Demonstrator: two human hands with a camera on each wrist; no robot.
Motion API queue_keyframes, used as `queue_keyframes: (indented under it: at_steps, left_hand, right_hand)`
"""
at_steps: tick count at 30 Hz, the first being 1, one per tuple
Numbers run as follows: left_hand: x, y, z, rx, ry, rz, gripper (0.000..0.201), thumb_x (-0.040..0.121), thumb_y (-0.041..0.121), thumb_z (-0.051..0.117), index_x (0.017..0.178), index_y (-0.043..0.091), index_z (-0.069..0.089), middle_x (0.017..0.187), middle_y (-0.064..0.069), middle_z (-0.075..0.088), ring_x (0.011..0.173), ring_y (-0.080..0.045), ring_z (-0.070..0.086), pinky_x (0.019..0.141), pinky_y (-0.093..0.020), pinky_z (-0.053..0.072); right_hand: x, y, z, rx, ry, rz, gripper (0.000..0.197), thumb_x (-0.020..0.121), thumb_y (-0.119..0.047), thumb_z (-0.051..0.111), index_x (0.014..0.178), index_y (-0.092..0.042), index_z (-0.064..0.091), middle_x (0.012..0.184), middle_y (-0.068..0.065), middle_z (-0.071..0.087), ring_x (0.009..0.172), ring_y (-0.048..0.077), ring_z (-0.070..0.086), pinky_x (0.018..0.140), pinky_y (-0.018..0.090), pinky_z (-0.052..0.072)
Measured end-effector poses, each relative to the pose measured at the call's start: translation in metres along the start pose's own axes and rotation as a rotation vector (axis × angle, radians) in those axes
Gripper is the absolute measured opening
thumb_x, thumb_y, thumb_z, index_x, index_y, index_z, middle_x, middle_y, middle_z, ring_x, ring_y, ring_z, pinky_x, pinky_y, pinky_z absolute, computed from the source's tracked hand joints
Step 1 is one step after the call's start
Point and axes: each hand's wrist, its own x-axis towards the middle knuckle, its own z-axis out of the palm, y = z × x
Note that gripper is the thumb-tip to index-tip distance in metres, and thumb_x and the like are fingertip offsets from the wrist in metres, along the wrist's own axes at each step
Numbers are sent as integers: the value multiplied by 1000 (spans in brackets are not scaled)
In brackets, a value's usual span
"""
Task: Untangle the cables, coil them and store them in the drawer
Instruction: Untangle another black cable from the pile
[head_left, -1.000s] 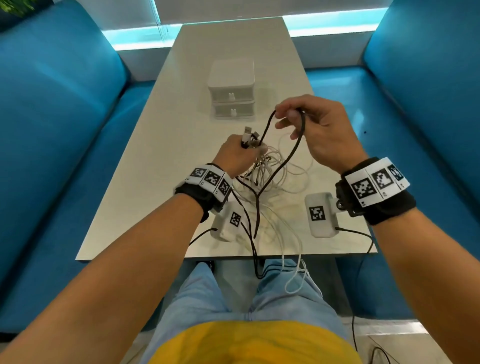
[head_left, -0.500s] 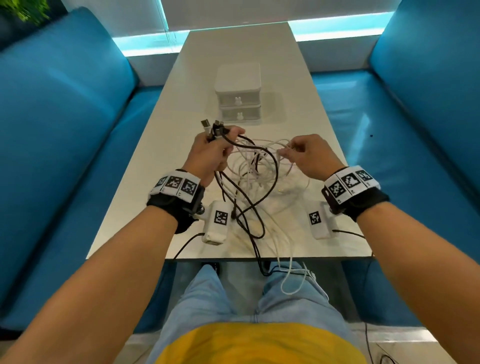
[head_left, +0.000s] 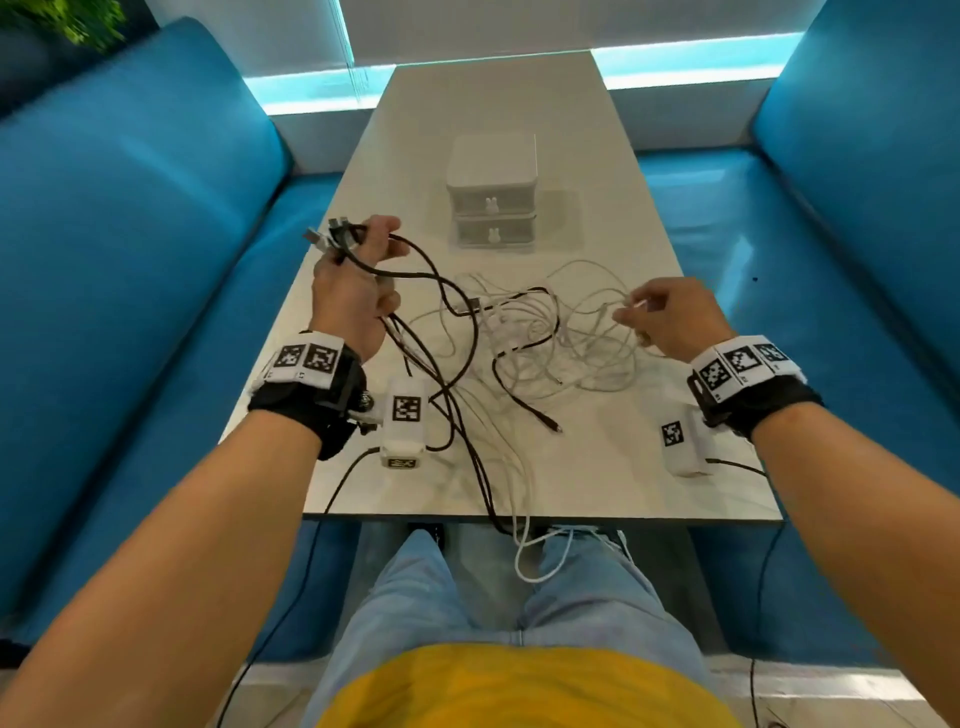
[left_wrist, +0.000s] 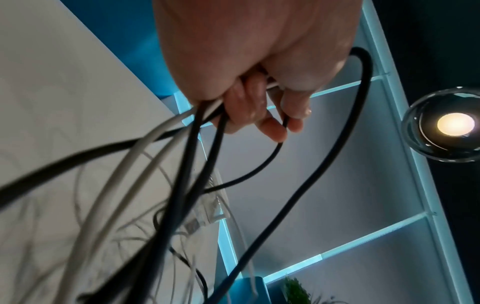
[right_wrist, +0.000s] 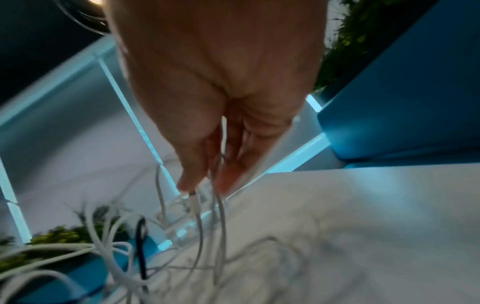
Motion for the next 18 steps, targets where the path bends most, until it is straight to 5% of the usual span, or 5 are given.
queue_keyframes:
  at_steps: [4,7,9,13,18]
  left_hand:
    - [-10,0,18,26,-135,8,14,95,26,57,89,19,68,78,0,62,45,-5,24,38,-16,22]
    - [-16,4,26,44,-261,29,14,95,25,57,92,17,68,79,-1,63,46,-6,23,39,-17,21]
    - [-20,6,33,64,-338,37,14,95,25,56,94,17,68,80,-1,63,46,-8,22,41,-19,19]
    - [-27,5,42,95,-424,77,12,94,21,59,95,21,71,79,-3,60,52,-16,15,42,-22,17]
    - [-22,-18,37,304,-396,-68,15,86,5,63,98,14,62,71,-7,47,49,-9,26,39,-19,21]
  right_hand:
    - [-4,-31,6,-242,52,-154,45,82,-20,69,126,-21,58,119,11,56,101,26,61,97,34,44]
    - [-19,-68,12,-149,63,-351,40,87,-24,64,126,-24,56,110,3,55,90,17,58,90,29,45]
    - [-28,-93,20,-87,-109,-454,43,87,-31,66,129,-27,54,94,-7,60,82,7,58,86,26,47]
    - [-34,-122,36,37,-298,-553,4,90,-29,63,93,-29,65,73,-11,64,67,1,60,71,24,49]
    - [-32,-124,28,225,-201,-571,14,93,-14,57,82,-13,67,77,-2,69,67,9,64,71,28,56]
